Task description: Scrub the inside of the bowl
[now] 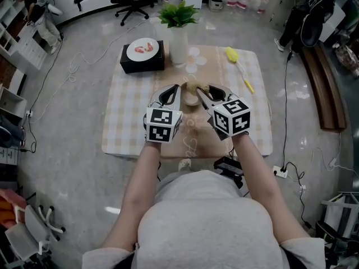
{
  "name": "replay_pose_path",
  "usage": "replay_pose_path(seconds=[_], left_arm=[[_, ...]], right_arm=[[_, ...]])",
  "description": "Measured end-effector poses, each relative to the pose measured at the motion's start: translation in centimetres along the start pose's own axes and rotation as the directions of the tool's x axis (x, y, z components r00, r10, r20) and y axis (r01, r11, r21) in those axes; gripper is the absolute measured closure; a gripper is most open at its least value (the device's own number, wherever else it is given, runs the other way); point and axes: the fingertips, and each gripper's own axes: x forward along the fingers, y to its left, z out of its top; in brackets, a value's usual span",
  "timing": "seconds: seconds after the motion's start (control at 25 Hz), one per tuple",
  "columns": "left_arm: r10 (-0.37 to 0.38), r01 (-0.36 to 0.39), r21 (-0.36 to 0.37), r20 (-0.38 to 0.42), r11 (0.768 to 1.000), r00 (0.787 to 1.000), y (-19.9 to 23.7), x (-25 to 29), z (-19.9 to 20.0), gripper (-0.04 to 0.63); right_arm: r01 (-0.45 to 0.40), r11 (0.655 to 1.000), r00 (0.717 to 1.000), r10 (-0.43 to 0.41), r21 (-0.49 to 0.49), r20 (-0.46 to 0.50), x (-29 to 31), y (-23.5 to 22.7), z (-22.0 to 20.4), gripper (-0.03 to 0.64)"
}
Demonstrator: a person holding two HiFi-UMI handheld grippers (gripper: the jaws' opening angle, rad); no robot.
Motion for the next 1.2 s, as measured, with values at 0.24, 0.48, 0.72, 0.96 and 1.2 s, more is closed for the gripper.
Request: replay_pose_path(seconds=[0.24, 0.48, 0.72, 0.96, 1.2], left_arm=[[0.028, -0.028, -0.019, 0.033, 0.999, 0.999, -0.9, -1.5, 0.4, 0.591], [0.018, -0.017, -0.015, 0.064, 1.0, 0.998, -2.0, -2.3, 1.6, 0.591], [0.009, -0.006, -0.038, 0.094, 0.999, 0.995, -3.0, -3.0, 2.7, 0.591], [0.003, -0.001, -0.021, 0.11, 1.0, 0.994, -3.6, -3.6, 3.4, 0.591], [-0.003, 0.004, -0.008, 0.12, 1.0, 0.993, -4.3, -4.1, 3.9, 0.591]], right_arm=[[0.022, 0.999, 0.999, -0.021, -0.039, 0.029, -1.5, 1.1, 0.1, 0.514], [0.034, 0.999, 0.998, -0.032, -0.025, 0.059, -2.7, 1.3, 0.5, 0.514], [0.047, 0.999, 0.996, -0.045, -0.018, 0.077, -4.3, 1.2, 0.6, 0.514], [0.057, 0.998, 0.994, -0.055, -0.015, 0.095, -5.2, 1.3, 0.8, 0.514], [0.052, 0.998, 0.994, -0.049, -0.028, 0.094, -5.8, 1.8, 1.2, 0.514]])
